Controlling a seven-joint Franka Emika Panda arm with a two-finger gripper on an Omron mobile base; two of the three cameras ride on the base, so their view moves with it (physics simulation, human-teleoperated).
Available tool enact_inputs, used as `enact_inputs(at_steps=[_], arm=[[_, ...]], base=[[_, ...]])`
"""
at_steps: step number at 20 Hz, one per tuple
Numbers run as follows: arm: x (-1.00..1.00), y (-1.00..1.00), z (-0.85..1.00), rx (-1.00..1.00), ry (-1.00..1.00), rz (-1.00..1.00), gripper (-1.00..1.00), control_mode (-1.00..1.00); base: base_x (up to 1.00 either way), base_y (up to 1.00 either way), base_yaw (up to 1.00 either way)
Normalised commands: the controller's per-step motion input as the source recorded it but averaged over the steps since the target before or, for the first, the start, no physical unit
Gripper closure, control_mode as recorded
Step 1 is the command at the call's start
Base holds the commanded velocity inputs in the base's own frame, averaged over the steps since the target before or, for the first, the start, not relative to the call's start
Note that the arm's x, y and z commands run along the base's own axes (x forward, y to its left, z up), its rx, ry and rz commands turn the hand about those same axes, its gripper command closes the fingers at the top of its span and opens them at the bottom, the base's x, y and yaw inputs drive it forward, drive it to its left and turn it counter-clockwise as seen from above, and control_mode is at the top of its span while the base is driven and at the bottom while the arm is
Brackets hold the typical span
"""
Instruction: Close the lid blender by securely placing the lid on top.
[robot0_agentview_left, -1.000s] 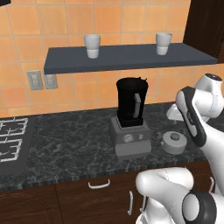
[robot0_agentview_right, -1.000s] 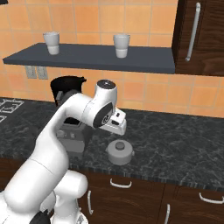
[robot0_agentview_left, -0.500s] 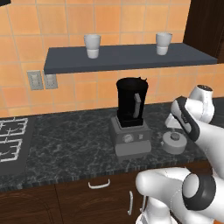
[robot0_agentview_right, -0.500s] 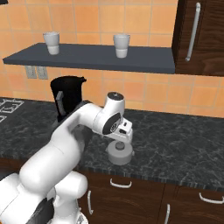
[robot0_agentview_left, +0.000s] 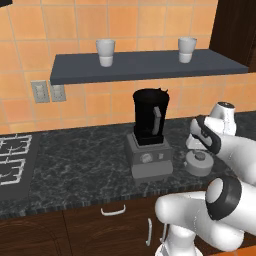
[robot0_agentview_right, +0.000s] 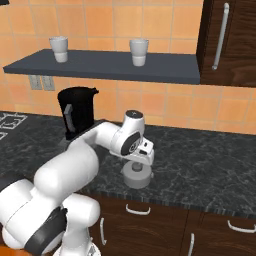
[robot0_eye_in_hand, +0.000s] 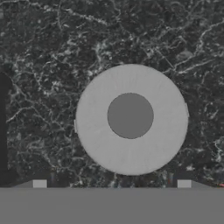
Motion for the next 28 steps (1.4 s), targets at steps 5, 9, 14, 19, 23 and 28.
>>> enact_inputs(at_steps=[5, 9, 14, 19, 23, 28], arm=[[0.04, -0.06, -0.38, -0.03, 0.0, 0.0, -1.0, -1.0], [0.17, -0.13, -0.29, 0.0, 0.01, 0.0, -1.0, -1.0], [0.33, -0.15, -0.29, 0.0, 0.0, 0.0, -1.0, -1.0], [0.27, -0.05, -0.27, -0.01, 0.0, 0.0, -1.0, -1.0], [0.11, 0.0, -0.28, -0.03, 0.0, 0.0, -1.0, -1.0], [-0.37, 0.23, -0.71, -0.13, -0.02, 0.0, 1.0, -1.0]], base=[[0.0, 0.0, 0.0], [0.0, 0.0, 0.0], [0.0, 0.0, 0.0], [0.0, 0.0, 0.0], [0.0, 0.0, 0.0], [0.0, 0.0, 0.0]])
